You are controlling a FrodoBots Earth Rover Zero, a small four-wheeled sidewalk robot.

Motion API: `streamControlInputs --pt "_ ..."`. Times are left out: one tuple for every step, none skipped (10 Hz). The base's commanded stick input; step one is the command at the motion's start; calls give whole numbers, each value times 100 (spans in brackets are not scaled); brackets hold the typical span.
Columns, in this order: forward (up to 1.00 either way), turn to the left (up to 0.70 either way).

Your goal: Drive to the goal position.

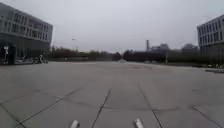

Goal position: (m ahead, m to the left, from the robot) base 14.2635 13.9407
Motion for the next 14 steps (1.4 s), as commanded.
streamControlInputs --pt "100 2" --pt "100 2" --pt "100 2" --pt "100 2" --pt "100 2" --pt "100 38" --pt "100 42" --pt "100 42" --pt "100 42" --pt "100 42" --pt "100 42" --pt "100 42" --pt "100 42" --pt "100 42"
